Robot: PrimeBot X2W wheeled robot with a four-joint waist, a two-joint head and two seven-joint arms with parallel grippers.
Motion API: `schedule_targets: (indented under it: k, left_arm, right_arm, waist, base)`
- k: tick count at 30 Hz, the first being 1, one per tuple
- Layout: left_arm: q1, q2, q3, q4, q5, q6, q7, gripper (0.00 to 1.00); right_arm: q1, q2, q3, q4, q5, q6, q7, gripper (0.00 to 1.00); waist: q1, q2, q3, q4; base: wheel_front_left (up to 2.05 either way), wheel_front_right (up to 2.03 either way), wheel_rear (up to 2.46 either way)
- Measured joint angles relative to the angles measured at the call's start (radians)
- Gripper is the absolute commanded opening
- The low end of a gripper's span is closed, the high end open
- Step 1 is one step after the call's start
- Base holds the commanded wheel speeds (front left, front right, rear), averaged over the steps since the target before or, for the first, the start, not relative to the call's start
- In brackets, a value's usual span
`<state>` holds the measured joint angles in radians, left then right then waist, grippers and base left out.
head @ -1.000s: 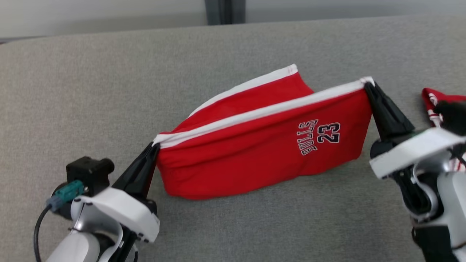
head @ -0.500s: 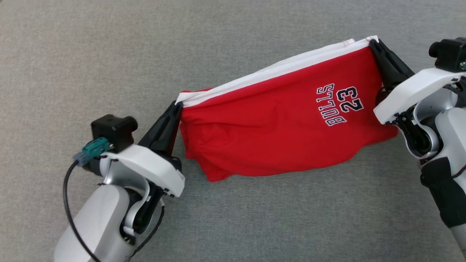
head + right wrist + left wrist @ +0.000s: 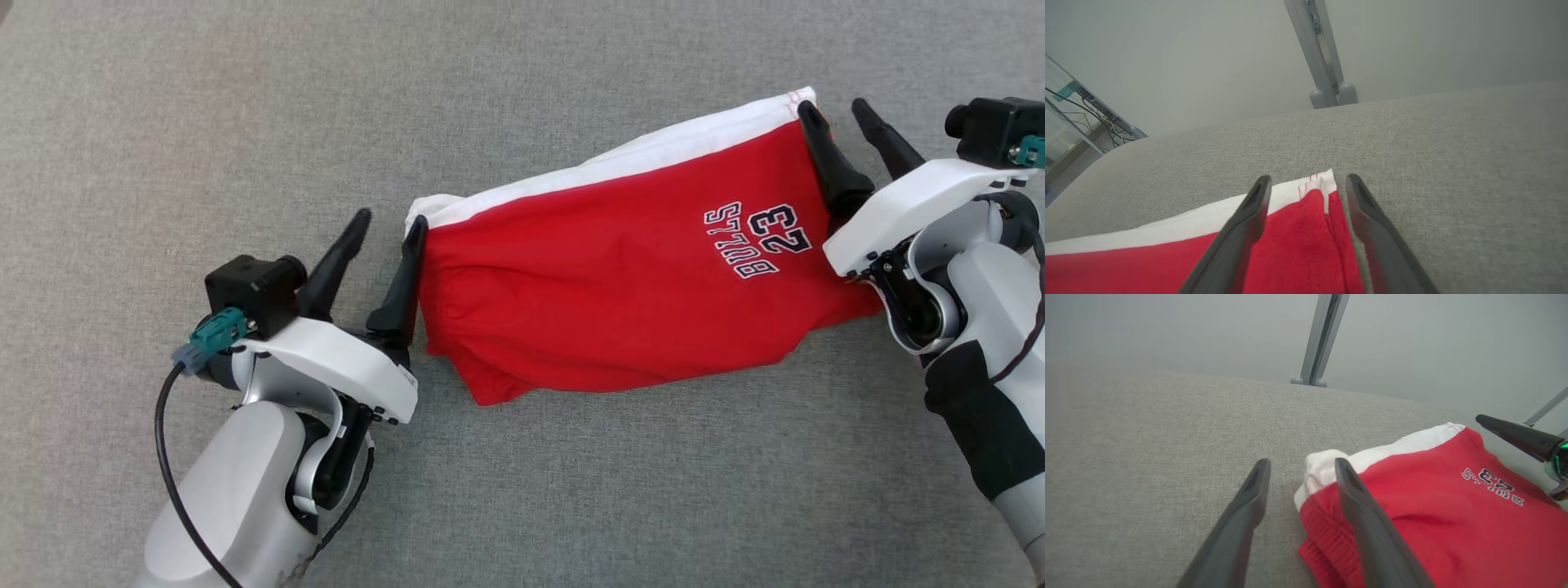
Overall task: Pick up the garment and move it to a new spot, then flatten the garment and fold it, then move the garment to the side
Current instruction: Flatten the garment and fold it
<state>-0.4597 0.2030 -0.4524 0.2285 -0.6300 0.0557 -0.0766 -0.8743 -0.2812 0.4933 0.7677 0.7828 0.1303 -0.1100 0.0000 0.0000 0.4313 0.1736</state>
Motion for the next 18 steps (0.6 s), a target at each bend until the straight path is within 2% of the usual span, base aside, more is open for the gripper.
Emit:
schedule_targets:
  k: [6, 10, 15, 18]
  left_arm:
    - [0.031, 0.007, 0.045, -0.035, 0.01, 0.044, -0.089, 1.0]
    - [0.048, 0.033, 0.092, -0.099, 0.054, 0.079, -0.157, 1.0]
    - [0.093, 0.048, 0.128, -0.18, 0.119, 0.109, -0.179, 1.0]
    - [0.125, 0.061, 0.151, -0.228, 0.156, 0.121, -0.182, 1.0]
  right_arm:
    - [0.024, -0.008, 0.0, -0.003, 0.007, 0.0, -0.111, 1.0]
    - [0.073, -0.007, -0.035, -0.044, -0.079, 0.0, -0.148, 1.0]
    - [0.199, 0.001, -0.188, -0.18, -0.243, 0.0, -0.153, 1.0]
    - [0.319, 0.04, -0.266, -0.282, -0.333, 0.0, -0.154, 1.0]
  waist:
    - [0.0, 0.0, -0.035, -0.022]
    - [0.0, 0.0, -0.065, -0.054]
    - [-0.0001, 0.0, -0.102, -0.086]
    - [0.0, 0.0001, -0.127, -0.102]
  base:
    - [0.0, 0.0, 0.0]
    - [0.0, 0.0, 0.0]
    - [0.0, 0.0, 0.0]
    - [0.0, 0.0, 0.0]
